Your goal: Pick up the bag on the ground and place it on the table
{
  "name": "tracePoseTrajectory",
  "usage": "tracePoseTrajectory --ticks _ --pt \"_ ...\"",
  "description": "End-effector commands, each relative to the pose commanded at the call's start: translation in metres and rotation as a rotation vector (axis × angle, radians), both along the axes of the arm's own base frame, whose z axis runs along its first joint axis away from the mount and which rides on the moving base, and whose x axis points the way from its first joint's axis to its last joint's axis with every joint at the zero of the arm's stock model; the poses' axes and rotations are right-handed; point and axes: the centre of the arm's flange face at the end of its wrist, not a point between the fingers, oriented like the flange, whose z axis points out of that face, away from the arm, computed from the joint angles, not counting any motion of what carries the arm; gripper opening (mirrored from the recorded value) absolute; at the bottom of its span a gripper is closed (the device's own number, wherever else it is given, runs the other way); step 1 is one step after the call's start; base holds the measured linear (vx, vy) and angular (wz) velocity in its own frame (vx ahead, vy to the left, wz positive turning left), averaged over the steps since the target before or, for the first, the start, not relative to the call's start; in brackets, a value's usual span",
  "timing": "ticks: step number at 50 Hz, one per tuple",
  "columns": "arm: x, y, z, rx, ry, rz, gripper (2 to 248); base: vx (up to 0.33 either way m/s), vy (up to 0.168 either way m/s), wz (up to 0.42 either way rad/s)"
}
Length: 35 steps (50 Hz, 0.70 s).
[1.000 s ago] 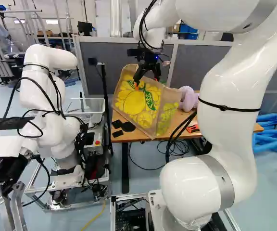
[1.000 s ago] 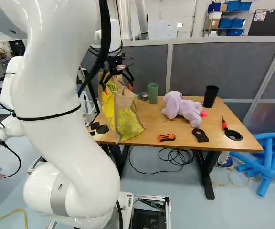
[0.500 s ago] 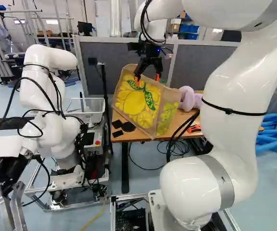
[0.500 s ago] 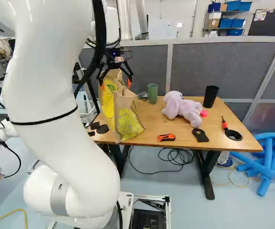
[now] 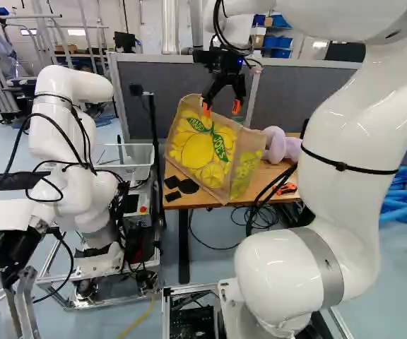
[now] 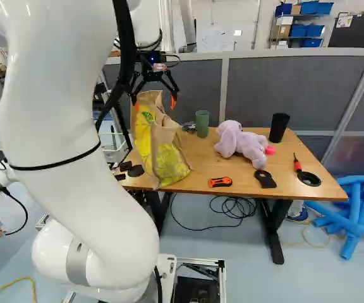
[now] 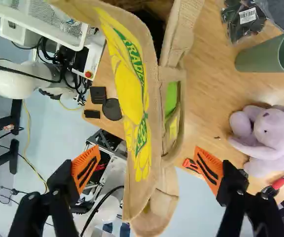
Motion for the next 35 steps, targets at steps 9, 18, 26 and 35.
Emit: tracePoseTrajectory --ticks 9,18,26,35 --pt "-0.003 -0.006 0.014 0.001 -0.007 -0.01 247 0.0 0.0 0.0" --pt "-0.007 -0.009 0.028 0.001 -0.02 -0.015 247 0.0 0.0 0.0" --pt "-0.008 -0.009 0.031 0.001 -0.024 -0.015 247 0.0 0.0 0.0" --pt "-0.008 -0.009 0.031 0.001 -0.024 -0.015 247 -0.007 -0.001 0.0"
